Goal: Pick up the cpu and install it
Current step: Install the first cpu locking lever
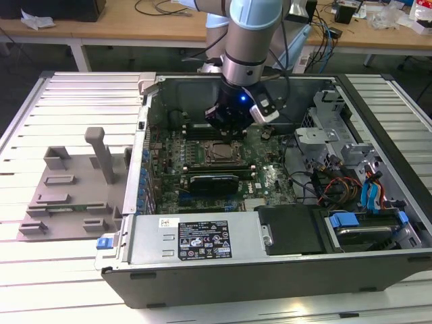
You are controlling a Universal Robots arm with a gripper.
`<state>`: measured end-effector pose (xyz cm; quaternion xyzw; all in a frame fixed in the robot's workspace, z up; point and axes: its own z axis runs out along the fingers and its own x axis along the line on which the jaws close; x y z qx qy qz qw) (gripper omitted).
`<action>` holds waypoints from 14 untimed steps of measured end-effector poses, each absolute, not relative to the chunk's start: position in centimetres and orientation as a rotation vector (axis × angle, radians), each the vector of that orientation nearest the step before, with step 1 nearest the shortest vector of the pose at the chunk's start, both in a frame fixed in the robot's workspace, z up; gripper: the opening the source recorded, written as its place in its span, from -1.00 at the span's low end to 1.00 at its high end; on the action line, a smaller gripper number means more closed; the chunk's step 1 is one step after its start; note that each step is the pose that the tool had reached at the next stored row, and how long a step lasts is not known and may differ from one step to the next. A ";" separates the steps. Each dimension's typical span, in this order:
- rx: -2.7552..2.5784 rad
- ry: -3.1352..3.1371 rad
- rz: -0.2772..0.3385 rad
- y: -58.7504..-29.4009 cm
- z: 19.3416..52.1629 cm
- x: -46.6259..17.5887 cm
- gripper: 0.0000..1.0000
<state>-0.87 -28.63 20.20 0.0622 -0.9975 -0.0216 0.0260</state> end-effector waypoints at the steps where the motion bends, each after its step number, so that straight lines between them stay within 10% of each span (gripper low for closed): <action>1: 0.192 -3.083 -0.067 -28.6 20.2 -0.8 -0.79; 14: 0.193 -3.084 -0.101 -29.2 20.9 -0.1 -0.79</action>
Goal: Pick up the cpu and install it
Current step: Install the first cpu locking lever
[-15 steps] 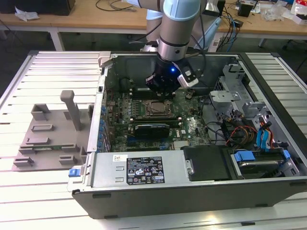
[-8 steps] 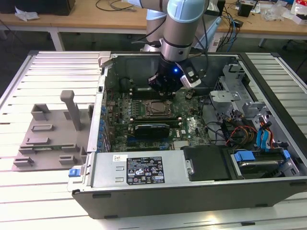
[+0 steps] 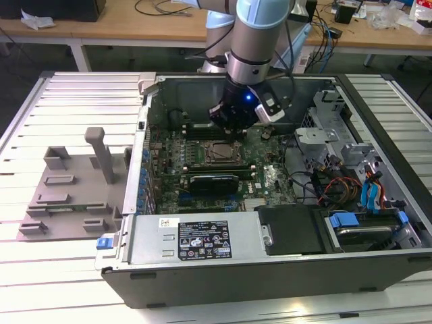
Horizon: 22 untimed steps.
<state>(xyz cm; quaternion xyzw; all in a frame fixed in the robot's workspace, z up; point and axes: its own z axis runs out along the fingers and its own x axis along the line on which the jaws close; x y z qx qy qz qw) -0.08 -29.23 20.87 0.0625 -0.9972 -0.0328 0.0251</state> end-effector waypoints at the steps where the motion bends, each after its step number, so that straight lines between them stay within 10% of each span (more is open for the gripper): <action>1: 0.193 -3.084 -0.101 -29.4 20.9 -0.1 -0.79; 22: 0.193 -3.084 -0.094 -32.8 21.5 -0.1 -0.79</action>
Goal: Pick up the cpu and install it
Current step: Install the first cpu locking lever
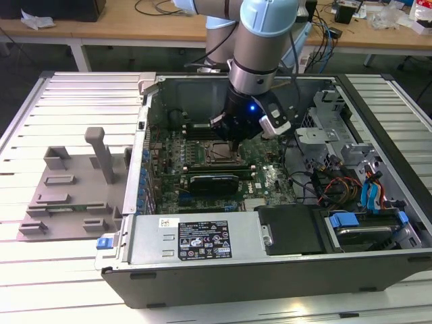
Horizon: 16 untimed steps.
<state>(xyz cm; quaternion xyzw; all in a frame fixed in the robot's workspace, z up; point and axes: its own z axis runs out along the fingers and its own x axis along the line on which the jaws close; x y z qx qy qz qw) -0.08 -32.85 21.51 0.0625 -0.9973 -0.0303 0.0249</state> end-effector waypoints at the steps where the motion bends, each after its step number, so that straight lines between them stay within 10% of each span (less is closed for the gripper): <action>1: 0.193 -3.084 -0.093 -32.8 21.7 -0.1 -0.79; 16: 0.193 -3.084 -0.093 -32.8 23.2 -0.1 -0.79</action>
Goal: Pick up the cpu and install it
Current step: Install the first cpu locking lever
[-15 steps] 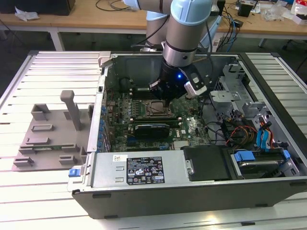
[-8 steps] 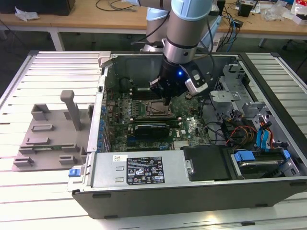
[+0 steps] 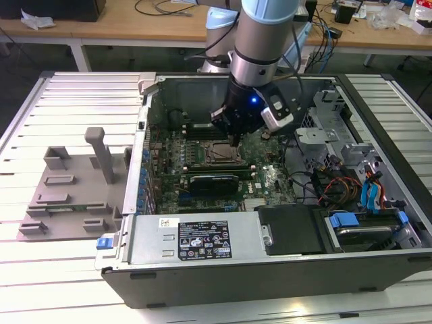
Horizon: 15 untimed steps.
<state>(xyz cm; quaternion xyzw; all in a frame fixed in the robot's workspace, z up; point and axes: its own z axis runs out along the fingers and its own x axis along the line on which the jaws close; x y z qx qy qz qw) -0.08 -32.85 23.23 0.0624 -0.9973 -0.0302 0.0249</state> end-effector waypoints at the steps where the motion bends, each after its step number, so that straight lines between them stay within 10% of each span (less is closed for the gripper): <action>1: 0.193 -3.084 -0.093 -32.8 23.3 -0.1 -0.79; 15: 0.193 -3.084 -0.093 -32.8 25.3 -0.1 -0.79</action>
